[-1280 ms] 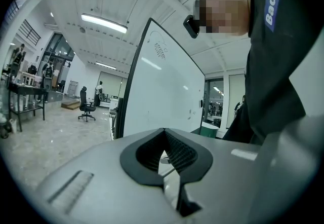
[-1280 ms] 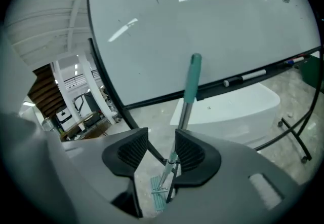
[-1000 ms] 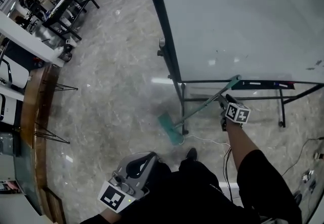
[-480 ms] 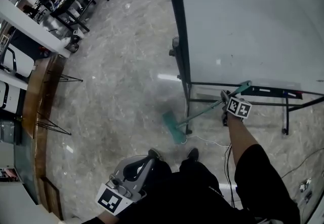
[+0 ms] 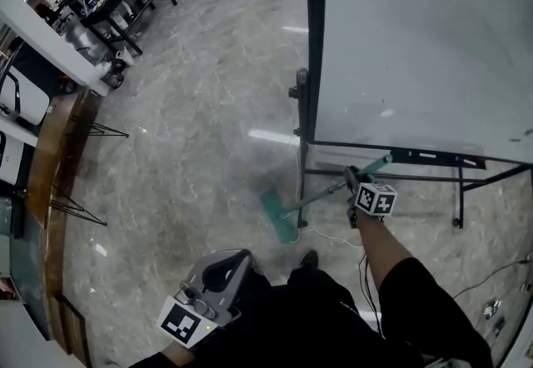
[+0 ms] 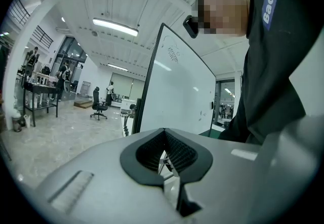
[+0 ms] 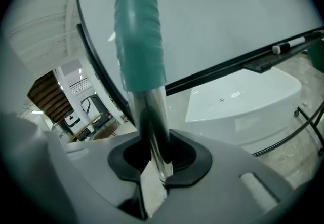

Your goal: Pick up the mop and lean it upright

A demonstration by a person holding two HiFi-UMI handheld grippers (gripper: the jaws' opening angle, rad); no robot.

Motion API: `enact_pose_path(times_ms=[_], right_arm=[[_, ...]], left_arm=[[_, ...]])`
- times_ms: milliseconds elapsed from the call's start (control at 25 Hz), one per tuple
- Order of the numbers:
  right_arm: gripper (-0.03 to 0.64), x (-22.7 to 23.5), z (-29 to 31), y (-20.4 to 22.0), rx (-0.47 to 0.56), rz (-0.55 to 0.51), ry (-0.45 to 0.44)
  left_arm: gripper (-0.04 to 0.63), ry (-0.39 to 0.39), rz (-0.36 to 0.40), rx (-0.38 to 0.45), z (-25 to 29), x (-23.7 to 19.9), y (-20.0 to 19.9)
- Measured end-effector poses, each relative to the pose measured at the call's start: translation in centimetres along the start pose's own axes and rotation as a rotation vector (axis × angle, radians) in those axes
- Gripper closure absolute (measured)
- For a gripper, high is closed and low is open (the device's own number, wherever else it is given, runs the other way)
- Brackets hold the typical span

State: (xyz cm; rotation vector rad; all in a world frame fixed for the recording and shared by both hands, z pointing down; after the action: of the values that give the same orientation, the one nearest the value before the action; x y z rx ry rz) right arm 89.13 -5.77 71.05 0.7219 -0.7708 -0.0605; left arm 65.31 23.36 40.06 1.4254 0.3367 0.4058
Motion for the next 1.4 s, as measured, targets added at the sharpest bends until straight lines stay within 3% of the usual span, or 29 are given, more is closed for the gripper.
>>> enact_pose_path(times_ms=[280, 480, 1000, 1400], right_arm=[[0.541, -7.5, -1.6, 3.4, -0.032, -0.086, -0.001], [0.540, -13.0, -2.7, 4.8, -0.053, -0.163, -0.051], [0.548, -30.3, -9.2, 1.6, 0.030, -0.409, -0.335], [0.551, -38.3, -14.4, 1.4, 0.060, -0.494, -0.557]], left_arm=[[0.577, 0.025, 0.000, 0.065, -1.4, -2.0, -0.8], [0.577, 0.020, -0.015, 0.100, -2.6, -3.9, -1.1], [0.577, 0.016, 0.001, 0.162, -5.0, -6.8, -1.8], [0.577, -0.014, 0.006, 0.164, -6.5, -7.2, -2.2]])
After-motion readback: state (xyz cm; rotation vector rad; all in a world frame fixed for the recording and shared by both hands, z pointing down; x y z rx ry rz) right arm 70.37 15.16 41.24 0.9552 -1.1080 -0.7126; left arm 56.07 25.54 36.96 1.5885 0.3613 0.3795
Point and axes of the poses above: the fingertips, and each gripper's own axes: z forward along the fingers, x to its right, y out of its underside, the point moved 6 cm from there along -z, backward along the fingers, and after that the axes turned 11 degrees about z, right-handed, at the moved point
